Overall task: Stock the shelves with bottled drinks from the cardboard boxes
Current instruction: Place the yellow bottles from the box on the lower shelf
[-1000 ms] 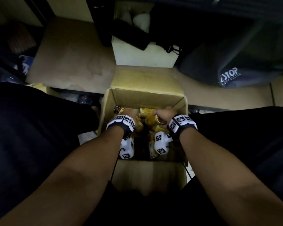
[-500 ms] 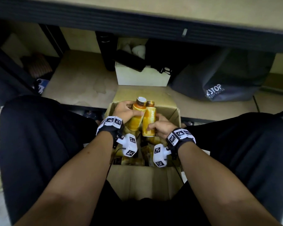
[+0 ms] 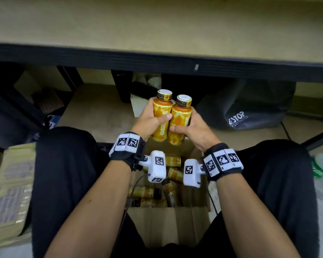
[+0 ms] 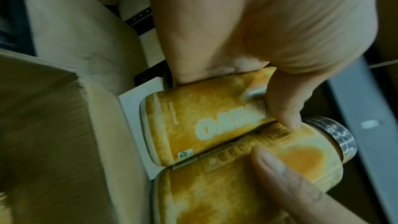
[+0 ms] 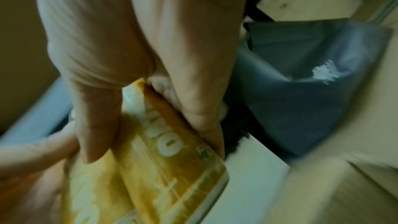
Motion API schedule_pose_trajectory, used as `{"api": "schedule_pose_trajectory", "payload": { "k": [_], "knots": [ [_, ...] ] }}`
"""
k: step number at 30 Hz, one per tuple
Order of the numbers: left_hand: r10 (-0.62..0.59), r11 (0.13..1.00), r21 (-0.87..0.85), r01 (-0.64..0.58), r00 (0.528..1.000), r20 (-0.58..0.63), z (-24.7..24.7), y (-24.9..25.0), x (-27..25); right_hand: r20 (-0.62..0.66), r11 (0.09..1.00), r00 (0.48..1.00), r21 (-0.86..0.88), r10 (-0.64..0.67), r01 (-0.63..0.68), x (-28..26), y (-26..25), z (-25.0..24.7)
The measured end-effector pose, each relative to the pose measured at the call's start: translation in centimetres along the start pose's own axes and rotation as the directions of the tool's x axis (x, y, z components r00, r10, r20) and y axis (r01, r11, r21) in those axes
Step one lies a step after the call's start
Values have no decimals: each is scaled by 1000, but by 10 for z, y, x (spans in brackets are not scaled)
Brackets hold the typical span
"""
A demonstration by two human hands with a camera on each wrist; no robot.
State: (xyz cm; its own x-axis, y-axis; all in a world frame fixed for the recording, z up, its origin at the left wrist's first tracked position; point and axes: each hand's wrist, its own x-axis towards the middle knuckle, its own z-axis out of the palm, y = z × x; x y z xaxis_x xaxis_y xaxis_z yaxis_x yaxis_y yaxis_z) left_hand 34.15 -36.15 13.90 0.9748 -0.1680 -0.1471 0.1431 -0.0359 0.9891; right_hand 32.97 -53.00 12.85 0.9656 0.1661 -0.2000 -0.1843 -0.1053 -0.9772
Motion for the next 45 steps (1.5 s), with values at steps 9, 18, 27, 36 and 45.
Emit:
{"api": "schedule_pose_trajectory", "payload": {
  "k": [9, 18, 27, 36, 45],
  "knots": [
    [204, 975, 47, -215, 963, 175, -2, 123, -12, 23, 971, 971, 6, -239, 239, -46, -123, -21],
    [440, 869, 163, -468, 880, 180, 15, 242, 27, -52, 897, 908, -190, -416, 400, -29, -234, -66],
    [430, 688, 496, -530, 848, 310, 69, 321, 119, -83, 870, 918, -364, -387, 333, 23, -292, -149],
    [396, 345, 768, -539, 826, 402, 135, 371, 234, -273, 844, 895, -505, -354, 180, 89, -311, -236],
    [489, 232, 755, -614, 744, 455, 190, 401, 346, -387, 756, 852, -654, -354, 17, 179, -311, -306]
  ]
}}
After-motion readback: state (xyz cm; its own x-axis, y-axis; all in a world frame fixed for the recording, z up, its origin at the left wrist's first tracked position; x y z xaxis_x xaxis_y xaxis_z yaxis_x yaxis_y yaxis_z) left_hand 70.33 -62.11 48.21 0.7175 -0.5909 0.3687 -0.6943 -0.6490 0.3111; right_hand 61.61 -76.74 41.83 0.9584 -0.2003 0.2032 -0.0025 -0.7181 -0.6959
